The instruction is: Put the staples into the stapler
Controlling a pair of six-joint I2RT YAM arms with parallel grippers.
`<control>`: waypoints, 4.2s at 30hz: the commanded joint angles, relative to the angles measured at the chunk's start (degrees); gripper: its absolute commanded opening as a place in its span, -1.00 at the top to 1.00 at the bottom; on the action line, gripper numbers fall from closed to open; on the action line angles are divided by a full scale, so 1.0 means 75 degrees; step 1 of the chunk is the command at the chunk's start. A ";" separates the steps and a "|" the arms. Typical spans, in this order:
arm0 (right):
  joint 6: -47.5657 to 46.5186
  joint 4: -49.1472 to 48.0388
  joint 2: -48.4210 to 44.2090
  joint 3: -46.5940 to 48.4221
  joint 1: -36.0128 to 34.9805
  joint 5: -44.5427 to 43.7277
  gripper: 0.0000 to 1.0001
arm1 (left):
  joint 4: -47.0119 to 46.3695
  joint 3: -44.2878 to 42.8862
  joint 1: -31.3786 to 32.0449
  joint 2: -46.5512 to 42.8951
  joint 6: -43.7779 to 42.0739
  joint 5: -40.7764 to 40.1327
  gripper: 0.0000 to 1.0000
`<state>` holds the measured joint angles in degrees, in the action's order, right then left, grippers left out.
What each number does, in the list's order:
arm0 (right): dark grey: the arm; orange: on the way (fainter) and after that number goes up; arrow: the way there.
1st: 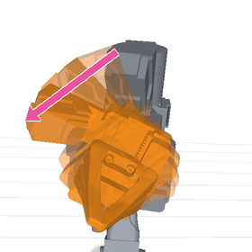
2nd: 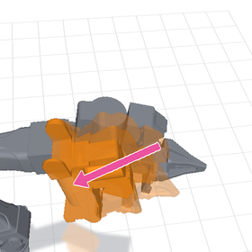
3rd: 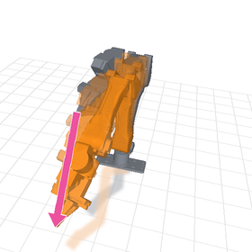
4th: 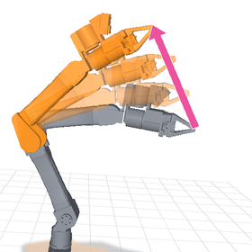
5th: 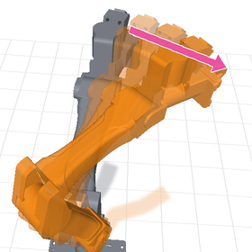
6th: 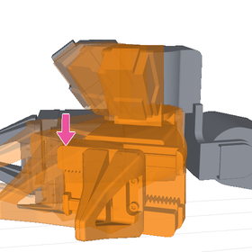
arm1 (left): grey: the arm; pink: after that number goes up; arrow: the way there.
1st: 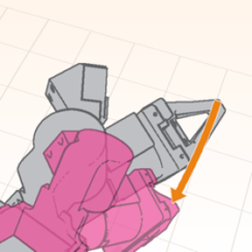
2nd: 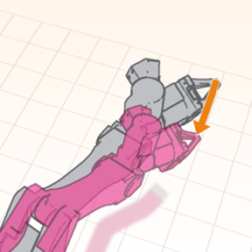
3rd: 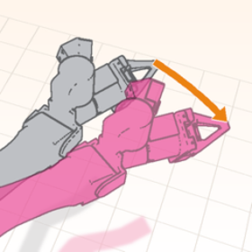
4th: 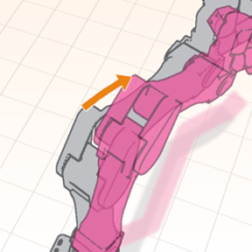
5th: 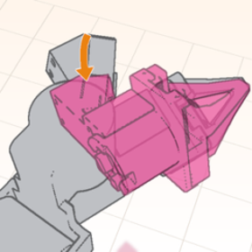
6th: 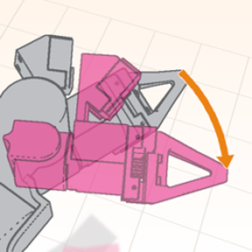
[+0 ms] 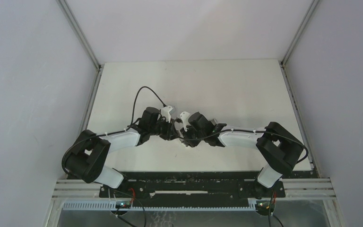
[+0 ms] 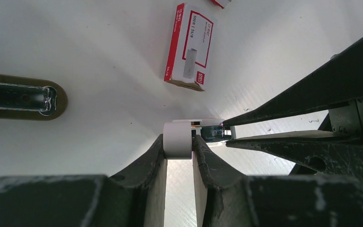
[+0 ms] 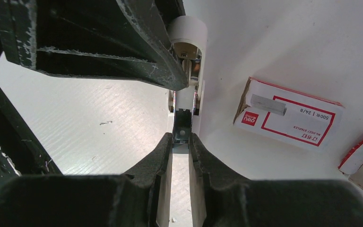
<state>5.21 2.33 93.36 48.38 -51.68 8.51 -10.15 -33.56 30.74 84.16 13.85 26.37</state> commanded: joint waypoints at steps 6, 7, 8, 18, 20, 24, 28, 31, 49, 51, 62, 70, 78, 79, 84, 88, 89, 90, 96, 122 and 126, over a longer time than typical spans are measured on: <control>-0.0051 -0.0353 0.0026 0.0301 -0.0105 -0.0057 0.70 | 0.0042 -0.0305 0.0067 0.0083 -0.0130 0.0339 0.99; -0.0051 -0.0329 0.0046 0.0324 -0.0105 -0.0077 0.70 | 0.0044 -0.0300 0.0069 0.0078 -0.0124 0.0339 1.00; -0.0051 -0.0313 0.0071 0.0351 -0.0104 -0.0093 0.70 | 0.0042 -0.0300 0.0078 0.0079 -0.0129 0.0351 1.00; -0.0083 -0.0267 0.0216 0.0438 -0.0105 -0.0153 0.70 | 0.0042 -0.0310 0.0073 0.0098 -0.0111 0.0375 1.00; -0.0098 -0.0253 0.0220 0.0440 -0.0102 -0.0216 0.70 | 0.0047 -0.0306 0.0075 0.0096 -0.0114 0.0381 0.99; -0.0138 -0.0231 0.0240 0.0446 -0.0104 -0.0245 0.70 | 0.0043 -0.0306 0.0073 0.0095 -0.0109 0.0386 1.00; -0.0185 -0.0153 0.0319 0.0504 -0.0110 -0.0312 0.70 | 0.0042 -0.0306 0.0072 0.0076 -0.0113 0.0386 1.00; -0.0225 -0.0102 0.0344 0.0524 -0.0123 -0.0336 0.69 | 0.0042 -0.0306 0.0073 0.0066 -0.0121 0.0398 1.00; -0.0063 -0.0129 -0.0151 0.0388 -0.0101 -0.0187 0.22 | 0.0106 -0.0283 0.0073 -0.0023 -0.0041 0.0256 1.00; 0.0035 -0.0248 -0.0370 0.0267 -0.0009 -0.0043 0.20 | 0.0197 -0.0252 0.0076 -0.0090 0.0086 0.0079 0.99; 0.0650 -0.0572 -0.1782 -0.0642 0.1214 -0.0078 0.12 | -0.0196 0.0361 0.0062 -0.0889 0.1048 -0.0378 -0.14; 0.1585 0.0200 -0.1549 -0.0348 0.2444 -0.0810 0.28 | 0.0557 0.0503 0.0065 -0.3080 0.0974 -0.2154 -0.47; 0.2259 0.1297 -0.0388 0.0783 0.2625 -0.1688 0.44 | 0.0818 0.1310 0.0063 -0.6076 0.0984 -0.5736 -0.63; 0.2390 0.1411 -0.0262 0.0890 0.2628 -0.1822 0.45 | 0.0739 0.1536 0.0067 -0.6267 0.0907 -0.6008 -0.64; 0.3261 0.1621 0.0067 0.1087 0.2605 -0.2245 0.46 | 0.0865 0.1971 0.0061 -0.6786 0.0621 -0.6848 -0.64; 0.3834 0.1578 0.0244 0.1084 0.2485 -0.2508 0.52 | 0.0889 0.1885 0.0063 -0.6799 0.0603 -0.6662 -0.64; 0.3913 0.1541 0.0284 0.1084 0.2411 -0.2546 0.53 | 0.0890 0.1866 0.0061 -0.6766 0.0613 -0.6608 -0.64; 0.3980 0.1519 0.0330 0.1109 0.2373 -0.2552 0.54 | 0.0896 0.1853 0.0063 -0.6734 0.0625 -0.6545 -0.64; 0.4186 0.1632 0.0744 0.1357 0.2159 -0.2748 0.59 | 0.1020 0.1792 0.0070 -0.6709 0.0636 -0.6525 -0.64; 0.4840 0.1693 0.0899 0.1219 0.2004 -0.3405 0.82 | 0.1061 0.1780 0.0061 -0.6704 0.0627 -0.6560 -0.64; 0.4854 0.1702 0.0688 0.1169 0.2004 -0.3532 0.96 | 0.1069 0.1790 0.0062 -0.6698 0.0622 -0.6563 -0.64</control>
<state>40.21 16.47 100.42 56.75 -36.34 -16.01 -0.71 -19.51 31.03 33.95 19.81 -21.96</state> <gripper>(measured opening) 0.048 0.819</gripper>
